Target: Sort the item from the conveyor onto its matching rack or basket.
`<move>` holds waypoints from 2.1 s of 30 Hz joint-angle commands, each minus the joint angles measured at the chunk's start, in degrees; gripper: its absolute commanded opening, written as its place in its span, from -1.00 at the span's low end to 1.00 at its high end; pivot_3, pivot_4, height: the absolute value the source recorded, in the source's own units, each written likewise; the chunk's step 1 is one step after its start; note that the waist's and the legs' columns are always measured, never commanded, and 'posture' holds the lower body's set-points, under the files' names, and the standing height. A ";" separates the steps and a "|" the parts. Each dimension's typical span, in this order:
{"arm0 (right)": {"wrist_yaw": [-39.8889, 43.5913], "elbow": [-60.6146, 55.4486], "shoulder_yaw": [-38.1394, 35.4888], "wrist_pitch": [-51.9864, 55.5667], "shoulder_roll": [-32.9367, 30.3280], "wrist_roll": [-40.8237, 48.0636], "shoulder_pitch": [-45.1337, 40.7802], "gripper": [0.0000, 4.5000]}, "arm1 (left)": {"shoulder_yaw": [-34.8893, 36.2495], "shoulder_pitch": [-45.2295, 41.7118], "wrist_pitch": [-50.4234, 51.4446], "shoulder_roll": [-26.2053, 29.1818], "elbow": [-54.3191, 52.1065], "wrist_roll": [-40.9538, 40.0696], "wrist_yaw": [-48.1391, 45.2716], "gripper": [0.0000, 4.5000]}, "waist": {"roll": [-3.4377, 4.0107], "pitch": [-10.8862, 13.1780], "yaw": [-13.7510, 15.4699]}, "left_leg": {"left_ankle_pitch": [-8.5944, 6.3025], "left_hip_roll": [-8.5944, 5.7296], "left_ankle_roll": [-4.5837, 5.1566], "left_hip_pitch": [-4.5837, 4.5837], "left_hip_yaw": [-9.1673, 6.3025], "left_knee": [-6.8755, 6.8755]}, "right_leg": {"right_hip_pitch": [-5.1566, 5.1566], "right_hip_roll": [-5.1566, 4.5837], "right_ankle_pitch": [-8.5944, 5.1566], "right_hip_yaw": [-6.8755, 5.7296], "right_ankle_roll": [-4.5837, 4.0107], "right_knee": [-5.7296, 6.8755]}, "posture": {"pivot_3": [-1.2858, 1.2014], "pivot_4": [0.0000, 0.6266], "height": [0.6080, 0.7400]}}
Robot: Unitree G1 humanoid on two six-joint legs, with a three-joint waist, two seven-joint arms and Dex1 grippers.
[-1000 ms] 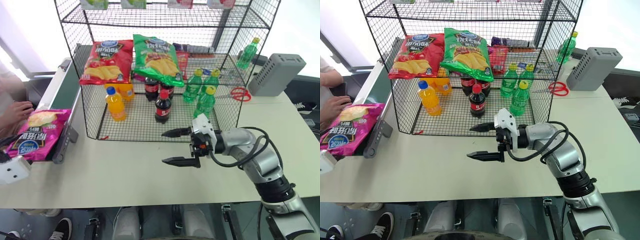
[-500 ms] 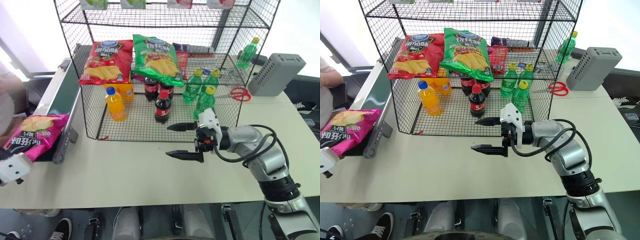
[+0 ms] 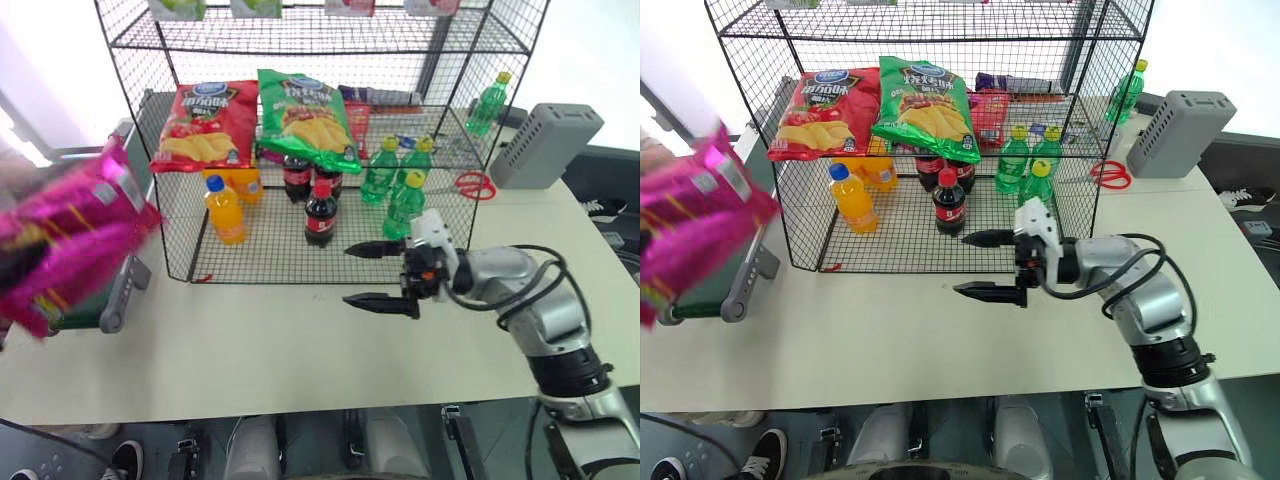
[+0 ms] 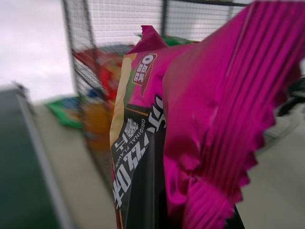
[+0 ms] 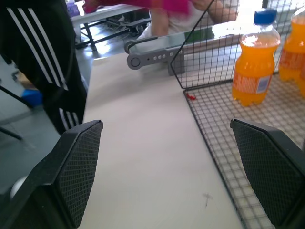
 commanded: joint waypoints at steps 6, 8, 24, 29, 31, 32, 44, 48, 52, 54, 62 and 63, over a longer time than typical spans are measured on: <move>-2.18 -7.15 -6.09 17.28 -0.52 19.44 -2.54 1.00 | -7.94 -10.33 16.30 1.33 -9.25 -25.01 6.18 -0.97 | 0.13 0.06 0.88 | 0.01 -0.06 -0.02 0.35 -0.14 0.00 | 0.39 -0.02 -0.16 -0.02 -0.29 0.01 | 0.03 -0.52 1.00; -4.82 -8.17 -7.15 21.08 0.30 24.44 -2.89 1.00 | -16.13 -17.22 15.06 -1.26 -10.66 -26.65 9.72 -0.97 | 0.15 0.05 0.78 | 0.01 -0.09 -0.02 0.37 -0.13 0.00 | 0.43 -0.01 -0.15 0.02 -0.28 0.00 | 0.03 -0.52 1.00; -6.61 -10.31 1.34 22.30 4.69 23.80 -5.71 1.00 | -39.11 -45.28 17.71 -15.49 -2.12 -20.74 14.64 -0.97 | 0.07 0.02 0.56 | 0.01 -0.13 -0.01 0.34 -0.07 -0.02 | 0.41 0.08 -0.04 0.06 -0.09 0.02 | 0.03 -0.52 1.00; -8.40 -5.05 3.01 16.66 8.50 17.05 -4.88 1.00 | -38.73 -46.50 20.53 -14.16 -2.87 -27.88 17.13 -0.97 | 0.05 0.01 0.48 | 0.01 -0.12 -0.01 0.33 -0.12 -0.02 | 0.41 0.08 -0.04 0.06 -0.09 0.00 | 0.03 -0.52 1.00; -8.17 -4.10 2.75 16.00 9.09 16.33 -3.33 1.00 | -38.02 -47.03 20.54 -14.56 -3.41 -30.00 18.54 -0.97 | 0.06 0.01 0.63 | 0.01 -0.12 -0.01 0.32 -0.13 -0.02 | 0.40 0.07 -0.04 0.06 -0.08 0.00 | 0.03 -0.52 1.00; -8.54 -3.67 2.28 16.54 9.51 16.93 -2.97 1.00 | -37.68 -47.20 20.49 -14.87 -3.56 -30.33 18.94 -0.97 | 0.06 0.01 0.73 | 0.01 -0.12 -0.01 0.30 -0.13 -0.02 | 0.41 0.06 -0.04 0.06 -0.08 -0.01 | 0.03 -0.52 1.00; -8.34 -5.74 -4.15 25.56 10.61 31.77 -3.69 1.00 | -35.09 -49.35 24.74 -19.11 -0.95 -30.43 20.52 -0.97 | 0.06 0.02 0.65 | 0.01 -0.13 -0.01 0.29 -0.13 -0.01 | 0.40 0.06 -0.04 0.05 -0.08 -0.03 | 0.03 -0.52 1.00; -7.39 -8.95 -3.10 28.40 8.13 34.29 -3.11 1.00 | -36.35 -50.01 24.27 -20.27 -0.97 -30.43 22.56 -0.97 | 0.04 0.02 0.67 | 0.01 -0.14 -0.01 0.27 -0.16 -0.01 | 0.42 0.03 -0.04 0.05 -0.07 -0.07 | 0.03 -0.52 1.00; -8.97 -9.06 -3.20 29.50 8.03 35.20 -4.11 1.00 | -36.86 -50.08 22.96 -20.33 -1.41 -30.43 25.09 -0.97 | 0.04 0.02 0.40 | 0.01 -0.13 -0.01 0.29 -0.17 -0.02 | 0.41 0.07 -0.04 0.05 -0.08 -0.05 | 0.03 -0.52 1.00; -9.09 -9.24 -3.34 29.78 7.29 34.77 -4.06 1.00 | -36.44 -49.87 22.94 -20.08 -1.17 -30.43 25.49 -0.97 | 0.04 0.02 0.53 | 0.01 -0.13 -0.01 0.29 -0.18 -0.02 | 0.40 0.07 -0.04 0.06 -0.08 -0.04 | 0.03 -0.52 1.00; -11.32 -6.84 -4.05 28.62 7.88 32.86 -4.73 0.00 | -36.16 -48.12 23.40 -18.47 -1.57 -30.00 25.18 -1.00 | 0.04 0.03 0.59 | 0.01 -0.13 -0.01 0.27 -0.17 -0.02 | 0.40 0.06 -0.04 0.05 -0.08 -0.07 | 0.03 -0.52 1.00; -11.56 -6.65 -4.08 28.56 8.08 32.90 -4.85 -0.24 | -36.25 -47.87 23.32 -18.34 -1.70 -29.96 25.12 -1.00 | 0.04 0.03 0.53 | 0.01 -0.14 -0.01 0.27 -0.17 -0.02 | 0.40 0.05 -0.04 0.06 -0.08 -0.07 | 0.03 -0.52 1.00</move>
